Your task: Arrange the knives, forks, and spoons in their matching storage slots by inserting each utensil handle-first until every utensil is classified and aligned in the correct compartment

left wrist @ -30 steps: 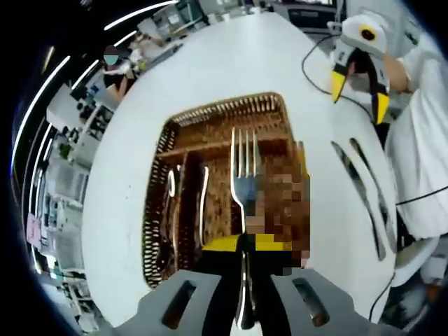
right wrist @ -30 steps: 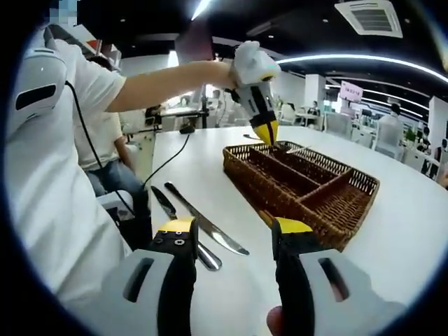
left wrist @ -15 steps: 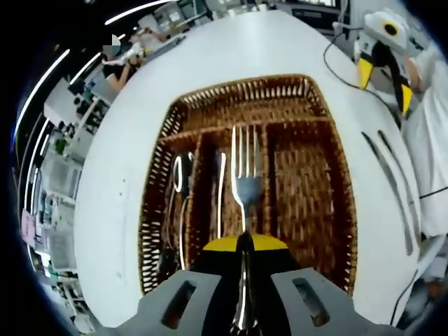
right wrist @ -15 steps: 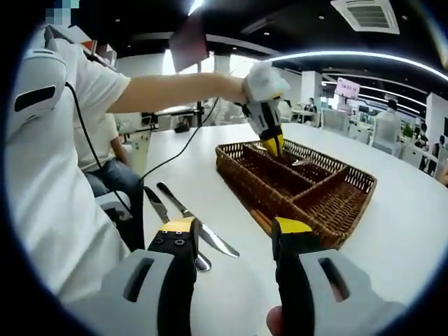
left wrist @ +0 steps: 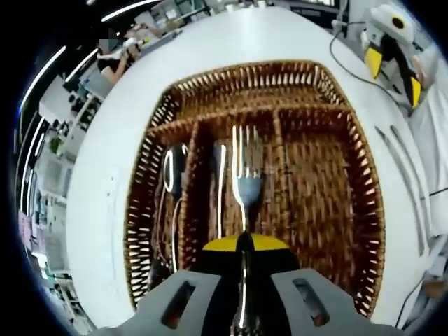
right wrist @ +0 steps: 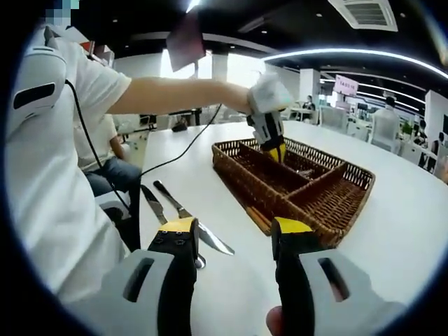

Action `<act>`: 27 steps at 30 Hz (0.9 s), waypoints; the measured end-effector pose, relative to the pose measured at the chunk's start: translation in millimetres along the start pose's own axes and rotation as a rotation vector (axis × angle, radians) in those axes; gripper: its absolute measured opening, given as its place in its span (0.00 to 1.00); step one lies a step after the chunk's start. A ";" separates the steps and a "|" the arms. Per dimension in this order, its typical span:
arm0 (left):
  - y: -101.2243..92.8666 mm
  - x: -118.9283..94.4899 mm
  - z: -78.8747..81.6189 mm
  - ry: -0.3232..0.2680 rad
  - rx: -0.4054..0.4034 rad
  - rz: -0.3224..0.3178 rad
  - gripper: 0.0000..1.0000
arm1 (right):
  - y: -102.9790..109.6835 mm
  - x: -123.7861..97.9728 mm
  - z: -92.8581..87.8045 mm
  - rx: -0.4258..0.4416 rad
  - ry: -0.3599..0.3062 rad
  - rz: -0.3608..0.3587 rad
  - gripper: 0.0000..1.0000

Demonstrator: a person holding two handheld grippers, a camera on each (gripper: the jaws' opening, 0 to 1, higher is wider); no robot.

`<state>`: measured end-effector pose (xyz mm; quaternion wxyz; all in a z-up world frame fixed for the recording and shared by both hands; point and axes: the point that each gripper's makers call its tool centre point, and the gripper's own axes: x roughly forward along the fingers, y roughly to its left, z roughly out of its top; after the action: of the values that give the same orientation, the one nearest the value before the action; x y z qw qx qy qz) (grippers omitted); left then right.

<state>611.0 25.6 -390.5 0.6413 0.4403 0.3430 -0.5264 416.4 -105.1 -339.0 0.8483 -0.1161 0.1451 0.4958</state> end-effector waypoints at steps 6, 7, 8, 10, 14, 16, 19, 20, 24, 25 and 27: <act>1.9 7.5 -0.4 0.012 0.019 -0.021 0.02 | -3.0 0.2 -2.0 0.005 0.001 -0.001 0.43; 1.8 8.4 -0.2 0.014 0.022 -0.023 0.02 | -3.3 0.3 -2.3 0.005 0.001 -0.001 0.43; 1.7 9.2 0.1 0.016 0.026 -0.023 0.02 | -3.4 0.6 -2.5 0.006 0.001 0.000 0.43; 2.3 10.8 0.5 0.025 0.039 -0.024 0.02 | -3.8 0.9 -3.1 0.006 0.001 0.001 0.43; 4.4 12.5 2.4 0.031 0.032 -0.020 0.03 | -5.1 0.8 -4.3 0.009 -0.001 0.001 0.43; 3.7 12.1 2.3 0.032 0.032 -0.022 0.03 | -6.0 0.0 -5.3 0.011 -0.002 0.000 0.43; 3.6 11.6 1.5 0.035 0.032 -0.027 0.03 | -7.4 -1.7 -6.7 0.014 0.000 -0.004 0.43; 2.9 11.4 0.8 0.038 0.030 -0.029 0.03 | -7.6 -2.3 -7.2 0.015 -0.001 -0.005 0.43; 1.7 10.4 -2.0 0.045 0.020 -0.039 0.03 | -8.0 -3.5 -9.0 0.017 0.001 -0.008 0.43; 1.1 10.2 -2.6 0.046 0.017 -0.043 0.03 | -8.0 -3.8 -8.9 0.016 0.001 -0.009 0.43; -0.2 10.2 -3.0 0.046 0.014 -0.051 0.03 | -7.5 -4.3 -8.5 0.015 -0.001 -0.009 0.43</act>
<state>613.0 24.5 -400.9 0.6165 0.4481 0.3652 -0.5346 419.9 -115.0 -345.0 0.8515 -0.1099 0.1480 0.4909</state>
